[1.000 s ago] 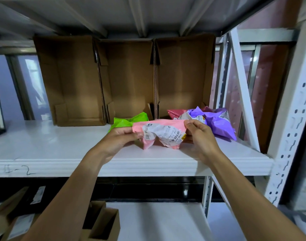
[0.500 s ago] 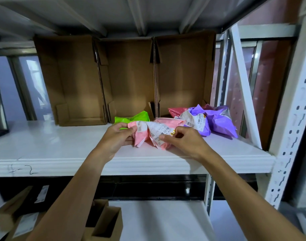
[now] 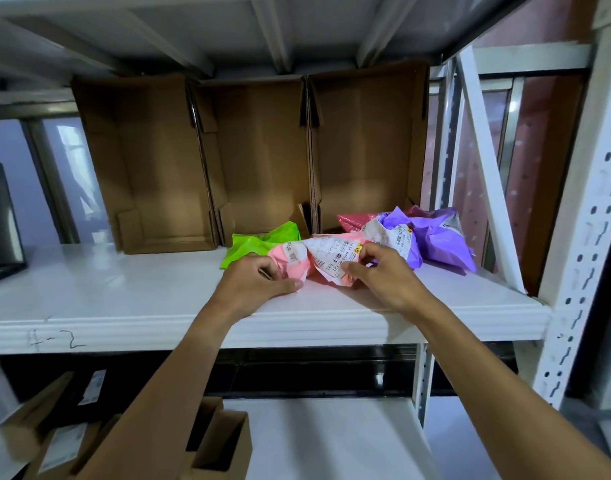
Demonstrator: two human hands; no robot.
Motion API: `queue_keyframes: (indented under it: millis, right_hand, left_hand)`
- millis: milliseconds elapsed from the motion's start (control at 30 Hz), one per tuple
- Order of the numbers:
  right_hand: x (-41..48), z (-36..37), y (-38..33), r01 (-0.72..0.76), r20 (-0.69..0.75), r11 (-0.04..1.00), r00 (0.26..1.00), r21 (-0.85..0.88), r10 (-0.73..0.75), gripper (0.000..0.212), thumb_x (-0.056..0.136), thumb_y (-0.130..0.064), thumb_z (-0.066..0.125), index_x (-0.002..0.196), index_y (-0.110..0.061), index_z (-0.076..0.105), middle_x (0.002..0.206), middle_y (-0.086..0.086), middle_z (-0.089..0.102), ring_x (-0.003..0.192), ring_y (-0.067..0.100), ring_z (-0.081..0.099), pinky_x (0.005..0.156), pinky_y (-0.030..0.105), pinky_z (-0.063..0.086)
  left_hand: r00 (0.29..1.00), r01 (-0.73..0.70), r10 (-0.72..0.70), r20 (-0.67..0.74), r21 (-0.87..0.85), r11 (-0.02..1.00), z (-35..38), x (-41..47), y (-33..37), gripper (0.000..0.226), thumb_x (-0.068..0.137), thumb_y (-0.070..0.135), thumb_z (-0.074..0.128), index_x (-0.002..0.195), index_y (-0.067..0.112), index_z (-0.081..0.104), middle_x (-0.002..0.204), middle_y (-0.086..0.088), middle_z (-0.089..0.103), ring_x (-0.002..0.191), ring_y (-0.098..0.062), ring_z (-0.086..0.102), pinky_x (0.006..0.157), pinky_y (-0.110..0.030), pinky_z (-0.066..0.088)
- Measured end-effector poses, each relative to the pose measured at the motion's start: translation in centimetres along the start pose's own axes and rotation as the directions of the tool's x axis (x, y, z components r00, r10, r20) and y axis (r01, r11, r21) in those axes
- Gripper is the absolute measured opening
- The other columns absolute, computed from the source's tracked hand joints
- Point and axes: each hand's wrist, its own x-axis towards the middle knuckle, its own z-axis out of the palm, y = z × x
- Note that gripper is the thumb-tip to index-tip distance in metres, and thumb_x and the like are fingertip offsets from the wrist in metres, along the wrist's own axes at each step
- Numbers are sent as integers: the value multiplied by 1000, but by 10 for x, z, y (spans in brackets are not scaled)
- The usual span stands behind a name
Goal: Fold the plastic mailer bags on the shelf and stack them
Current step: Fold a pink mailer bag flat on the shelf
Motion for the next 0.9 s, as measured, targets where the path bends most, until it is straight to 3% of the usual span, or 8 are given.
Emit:
queue_keyframes:
  millis: [100,167,267,367,467,567,667,900]
  right_hand:
    - [2,0,3,-8,23,1000,1000,21,7,22,93,-29,68,95,-7,63,113,-3,69,102,12,65,89,37,56]
    - [4,0,5,-3,22,999,1000,52,1,21,95,-30,64,103,-11,63,116,-3,69,105,15,65,91,38,55]
    - [5,3,4,33,18,998,999,57,-34,13,99,-32,58,108,-22,59,116,-1,70,95,17,67,83,38,54]
    - [6,5,5,45,16,999,999,24,-46,16,101,-35,55,110,-22,57,116,-2,69,92,15,63,82,37,52]
    - [4,6,4,23,43,998,999,63,-25,19,99,-38,56,99,-19,54,94,-3,73,80,15,62,72,31,48]
    - [1,6,0,4,92,992,996,124,-15,29,94,-42,65,106,-18,54,78,-3,76,69,16,69,66,29,52]
    - [1,7,0,-6,111,992,994,126,-8,32,89,-38,72,109,-19,54,85,0,77,75,18,72,67,32,54]
    - [3,5,3,9,88,995,996,96,-17,5,94,-15,67,95,-17,63,100,0,76,82,20,72,72,38,57]
  left_hand:
    - [994,-37,58,-95,210,977,3,-2,0,32,64,47,90,63,25,68,76,11,63,71,-8,61,68,-29,47]
    - [989,-55,87,-116,255,965,5,-3,0,26,68,46,87,66,27,70,76,13,64,73,-8,61,69,-31,49]
    - [994,-38,56,-92,187,982,4,-2,-3,15,77,39,83,70,27,76,74,16,71,73,-6,62,69,-30,51]
    - [998,-17,24,-60,116,993,3,-1,-4,16,79,39,81,70,26,77,65,18,68,62,-5,57,62,-27,45]
    - [998,-7,11,-69,61,998,5,0,-5,21,74,39,86,70,23,74,62,15,66,58,-3,54,61,-27,46]
    - [998,0,1,-65,8,1000,7,2,-7,20,74,35,87,74,22,73,67,11,68,58,0,53,65,-27,49]
    - [998,-5,11,-59,103,995,7,2,-7,22,78,39,83,72,22,71,62,16,63,59,-1,54,62,-25,44]
    - [996,-37,45,-71,109,993,8,3,-7,20,78,35,84,75,22,68,66,14,64,60,0,54,67,-28,49]
